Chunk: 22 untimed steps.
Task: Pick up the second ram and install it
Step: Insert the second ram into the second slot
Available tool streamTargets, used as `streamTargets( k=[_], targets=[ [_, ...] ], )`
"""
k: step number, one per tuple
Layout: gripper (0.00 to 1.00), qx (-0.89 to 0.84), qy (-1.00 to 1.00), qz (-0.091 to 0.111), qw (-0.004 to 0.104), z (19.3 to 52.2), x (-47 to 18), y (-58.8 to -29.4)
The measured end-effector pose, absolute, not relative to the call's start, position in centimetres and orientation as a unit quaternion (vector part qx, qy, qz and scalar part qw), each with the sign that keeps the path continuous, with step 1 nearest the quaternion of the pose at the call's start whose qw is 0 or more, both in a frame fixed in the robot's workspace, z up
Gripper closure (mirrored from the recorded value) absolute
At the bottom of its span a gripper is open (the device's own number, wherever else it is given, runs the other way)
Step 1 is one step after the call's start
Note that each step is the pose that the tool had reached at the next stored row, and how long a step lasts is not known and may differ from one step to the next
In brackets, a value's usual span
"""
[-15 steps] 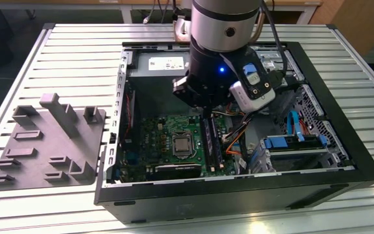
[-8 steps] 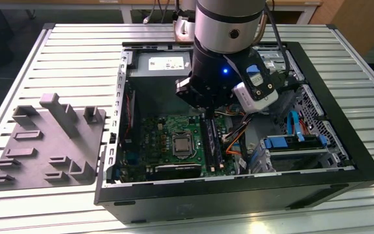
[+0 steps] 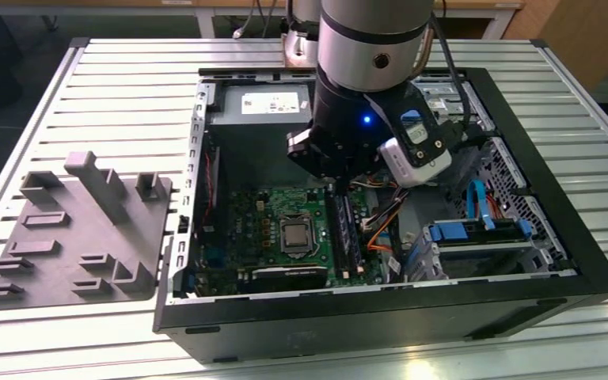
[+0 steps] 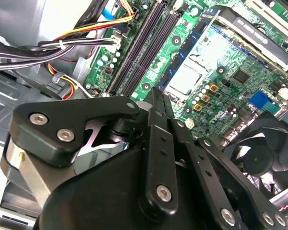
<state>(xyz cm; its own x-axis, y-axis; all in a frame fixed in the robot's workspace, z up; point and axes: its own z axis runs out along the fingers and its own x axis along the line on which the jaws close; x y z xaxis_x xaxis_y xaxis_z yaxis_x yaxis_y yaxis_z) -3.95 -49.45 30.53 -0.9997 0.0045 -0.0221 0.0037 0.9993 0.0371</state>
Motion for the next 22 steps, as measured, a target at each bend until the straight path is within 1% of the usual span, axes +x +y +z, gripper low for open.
streamTargets(
  k=[22],
  targets=[
    [0.88, 0.002, 1.0, 0.019, 0.011, 29.4, -3.9, -49.4]
  ],
)
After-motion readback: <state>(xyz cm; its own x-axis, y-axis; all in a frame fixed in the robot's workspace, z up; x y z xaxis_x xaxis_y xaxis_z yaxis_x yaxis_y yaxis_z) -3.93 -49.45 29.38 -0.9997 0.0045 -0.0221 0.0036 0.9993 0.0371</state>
